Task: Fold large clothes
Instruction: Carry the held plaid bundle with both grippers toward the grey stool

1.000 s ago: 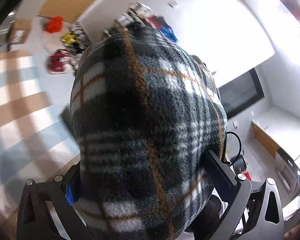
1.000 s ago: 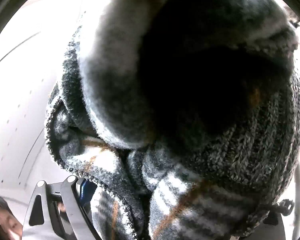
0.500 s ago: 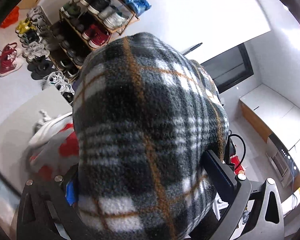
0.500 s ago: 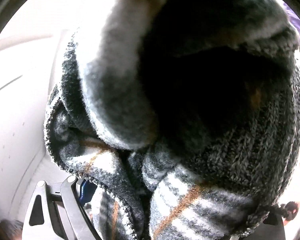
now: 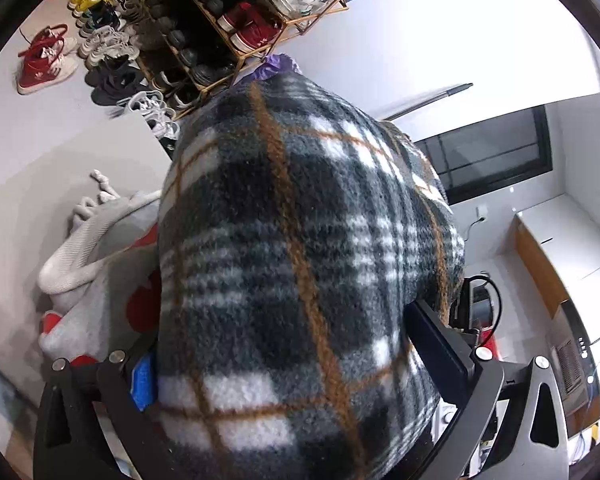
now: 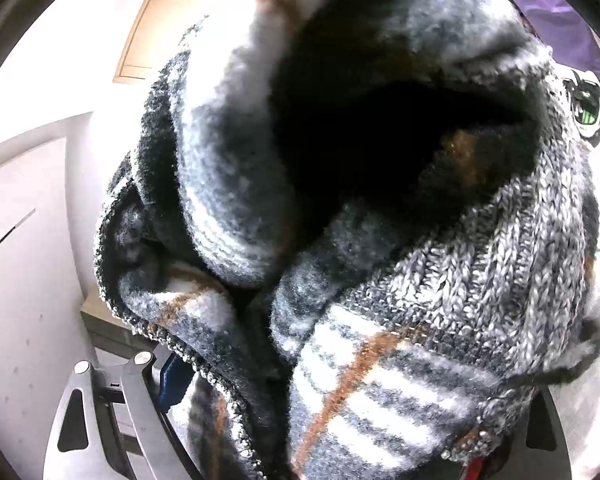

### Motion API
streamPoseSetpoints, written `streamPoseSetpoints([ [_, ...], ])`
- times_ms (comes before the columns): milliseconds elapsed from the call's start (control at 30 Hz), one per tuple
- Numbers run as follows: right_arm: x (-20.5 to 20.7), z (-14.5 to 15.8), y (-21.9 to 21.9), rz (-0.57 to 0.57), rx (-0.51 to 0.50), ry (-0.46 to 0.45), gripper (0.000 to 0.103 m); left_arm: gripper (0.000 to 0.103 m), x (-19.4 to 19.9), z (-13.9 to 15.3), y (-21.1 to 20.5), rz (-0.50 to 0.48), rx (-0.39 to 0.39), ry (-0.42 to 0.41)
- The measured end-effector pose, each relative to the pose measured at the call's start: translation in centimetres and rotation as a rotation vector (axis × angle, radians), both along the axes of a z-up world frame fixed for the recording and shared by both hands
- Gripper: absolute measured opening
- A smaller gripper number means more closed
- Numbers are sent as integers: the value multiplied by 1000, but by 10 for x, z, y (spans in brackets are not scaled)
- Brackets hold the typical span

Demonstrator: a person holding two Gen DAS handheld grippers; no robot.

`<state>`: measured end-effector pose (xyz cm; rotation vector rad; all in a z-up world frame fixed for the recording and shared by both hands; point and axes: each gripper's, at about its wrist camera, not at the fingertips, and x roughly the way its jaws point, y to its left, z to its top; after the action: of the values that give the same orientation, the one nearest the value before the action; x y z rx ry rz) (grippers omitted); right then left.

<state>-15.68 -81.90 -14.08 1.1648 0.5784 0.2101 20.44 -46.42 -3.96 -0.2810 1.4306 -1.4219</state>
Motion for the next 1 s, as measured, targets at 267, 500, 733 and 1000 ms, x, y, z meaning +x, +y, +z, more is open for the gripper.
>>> streamPoseSetpoints([
  [267, -41, 1, 41, -51, -48, 40, 95, 101, -8, 34, 38, 54, 84, -196],
  [500, -52, 9, 67, -74, -170, 51, 102, 101, -26, 45, 33, 25, 85, -256],
  [733, -51, 48, 104, -81, -262, 94, 102, 101, -21, 45, 4, 13, 86, -301],
  [1000, -36, 166, 101, -210, -590, -13, 103, 101, -30, 47, 3, -8, 84, -340],
])
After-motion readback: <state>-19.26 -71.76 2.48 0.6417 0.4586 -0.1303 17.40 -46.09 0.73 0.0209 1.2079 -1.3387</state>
